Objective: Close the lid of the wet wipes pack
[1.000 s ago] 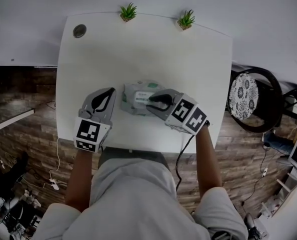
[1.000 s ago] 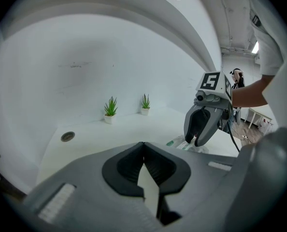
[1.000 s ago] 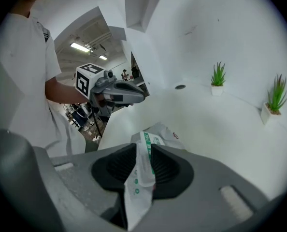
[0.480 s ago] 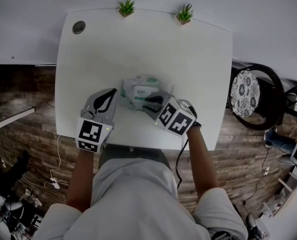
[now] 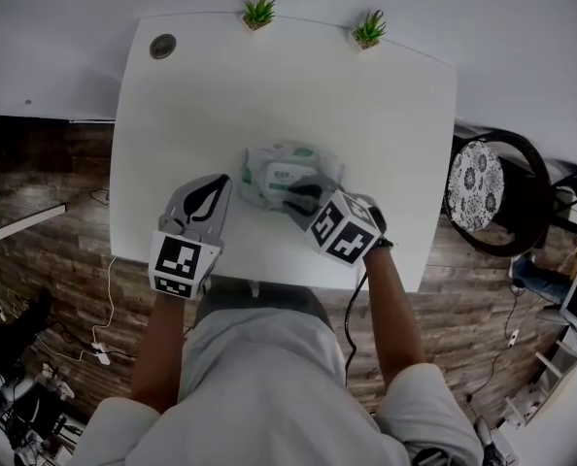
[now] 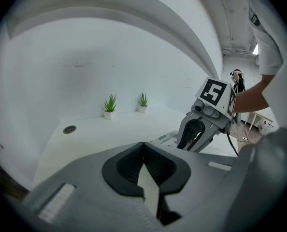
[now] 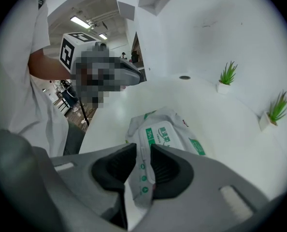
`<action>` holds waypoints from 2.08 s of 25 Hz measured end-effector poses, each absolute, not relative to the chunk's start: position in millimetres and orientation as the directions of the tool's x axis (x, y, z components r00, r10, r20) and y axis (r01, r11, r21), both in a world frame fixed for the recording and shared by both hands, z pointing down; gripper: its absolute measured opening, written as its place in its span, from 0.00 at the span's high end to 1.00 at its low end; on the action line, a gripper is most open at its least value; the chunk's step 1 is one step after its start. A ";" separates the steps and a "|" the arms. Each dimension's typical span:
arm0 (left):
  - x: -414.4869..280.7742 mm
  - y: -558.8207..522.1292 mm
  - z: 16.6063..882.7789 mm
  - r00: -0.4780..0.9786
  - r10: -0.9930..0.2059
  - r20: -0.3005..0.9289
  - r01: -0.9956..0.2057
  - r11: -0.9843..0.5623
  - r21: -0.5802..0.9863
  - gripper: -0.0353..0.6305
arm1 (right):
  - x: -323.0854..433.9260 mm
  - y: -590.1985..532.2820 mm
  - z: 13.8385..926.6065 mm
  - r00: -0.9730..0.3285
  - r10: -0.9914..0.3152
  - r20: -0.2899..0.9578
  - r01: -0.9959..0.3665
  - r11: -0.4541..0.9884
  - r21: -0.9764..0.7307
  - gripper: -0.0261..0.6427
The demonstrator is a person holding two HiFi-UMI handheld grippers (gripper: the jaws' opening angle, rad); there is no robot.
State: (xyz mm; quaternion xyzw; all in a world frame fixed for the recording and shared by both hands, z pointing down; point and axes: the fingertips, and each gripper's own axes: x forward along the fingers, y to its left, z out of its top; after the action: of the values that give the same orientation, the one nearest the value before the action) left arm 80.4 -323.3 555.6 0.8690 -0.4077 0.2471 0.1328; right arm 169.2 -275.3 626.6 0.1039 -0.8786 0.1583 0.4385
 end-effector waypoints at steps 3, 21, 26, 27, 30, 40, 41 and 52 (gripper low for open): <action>75.9 -316.8 550.8 0.552 -0.646 0.527 -0.772 -0.636 0.030 0.94 | 169.5 -274.8 623.3 -0.601 -0.098 0.793 -0.365 0.917 -0.163 0.81; 31.3 -290.9 466.2 0.583 -0.733 0.352 -0.781 -0.624 -0.005 0.94 | 197.6 -259.4 509.8 -0.482 -0.681 0.552 -0.811 0.585 0.014 0.95; 15.8 -277.1 419.8 0.585 -0.771 0.253 -0.794 -0.608 -0.016 0.94 | 216.3 -243.1 466.9 -0.370 -0.813 0.450 -0.892 0.447 0.073 0.95; 12.3 -274.4 411.0 0.584 -0.777 0.234 -0.796 -0.605 -0.026 0.94 | 220.4 -238.9 459.2 -0.350 -0.833 0.429 -0.903 0.421 0.081 0.95; 1.5 -266.5 388.7 0.576 -0.796 0.185 -0.802 -0.594 -0.058 0.94 | 231.5 -224.1 438.5 -0.290 -0.881 0.373 -0.935 0.343 0.084 0.95; -16.5 -232.4 347.1 0.589 -0.804 0.082 -0.798 -0.595 -0.095 0.94 | 253.6 -165.8 390.5 -0.136 -0.963 0.233 -0.988 0.150 0.043 0.95; -17.6 -228.9 343.2 0.591 -0.803 0.072 -0.797 -0.595 -0.099 0.94 | 254.3 -160.6 386.7 -0.127 -0.967 0.221 -0.990 0.138 0.039 0.95; -36.3 -201.9 322.6 0.600 -0.800 0.014 -0.793 -0.596 -0.123 0.94 | 248.3 -121.1 363.2 -0.070 -0.987 0.143 -0.997 0.075 0.035 0.96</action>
State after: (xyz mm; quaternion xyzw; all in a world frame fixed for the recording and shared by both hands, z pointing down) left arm -36.3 -201.9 322.6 0.8928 -0.4462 0.0338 -0.0521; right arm 248.3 -121.1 363.2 0.6790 -0.7304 0.0360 0.0646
